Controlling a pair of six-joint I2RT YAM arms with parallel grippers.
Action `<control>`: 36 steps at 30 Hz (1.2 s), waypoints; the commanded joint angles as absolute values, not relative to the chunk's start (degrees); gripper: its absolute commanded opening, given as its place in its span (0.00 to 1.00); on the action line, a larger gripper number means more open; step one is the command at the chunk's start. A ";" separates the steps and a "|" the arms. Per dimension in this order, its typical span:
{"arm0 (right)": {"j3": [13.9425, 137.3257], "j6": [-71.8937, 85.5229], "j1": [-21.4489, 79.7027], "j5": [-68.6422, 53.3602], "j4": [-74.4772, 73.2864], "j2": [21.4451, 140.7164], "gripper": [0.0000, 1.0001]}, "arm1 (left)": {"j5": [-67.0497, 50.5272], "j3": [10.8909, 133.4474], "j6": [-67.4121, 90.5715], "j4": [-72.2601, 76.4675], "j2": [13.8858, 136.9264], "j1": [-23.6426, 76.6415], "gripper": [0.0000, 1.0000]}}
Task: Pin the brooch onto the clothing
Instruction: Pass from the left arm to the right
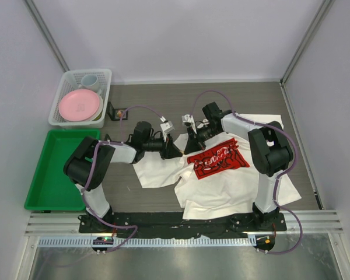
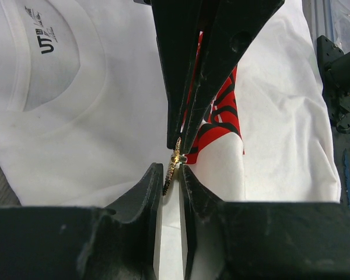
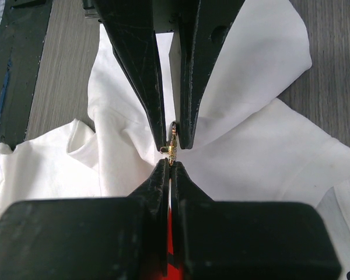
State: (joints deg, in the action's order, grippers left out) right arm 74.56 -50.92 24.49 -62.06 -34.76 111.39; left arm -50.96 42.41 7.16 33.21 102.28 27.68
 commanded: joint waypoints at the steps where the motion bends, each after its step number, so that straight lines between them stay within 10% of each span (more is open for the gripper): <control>1: 76.11 -51.06 24.70 -68.03 -35.51 108.02 0.01 | -48.69 43.59 6.50 33.57 103.62 27.33 0.18; 16: 74.97 -49.92 25.58 -67.41 -34.89 107.40 0.01 | -45.26 44.56 9.23 33.14 104.15 27.51 0.15; 36: 76.64 -48.69 23.99 -67.76 -35.07 108.54 0.01 | -55.63 41.22 -4.56 23.55 96.94 21.80 0.58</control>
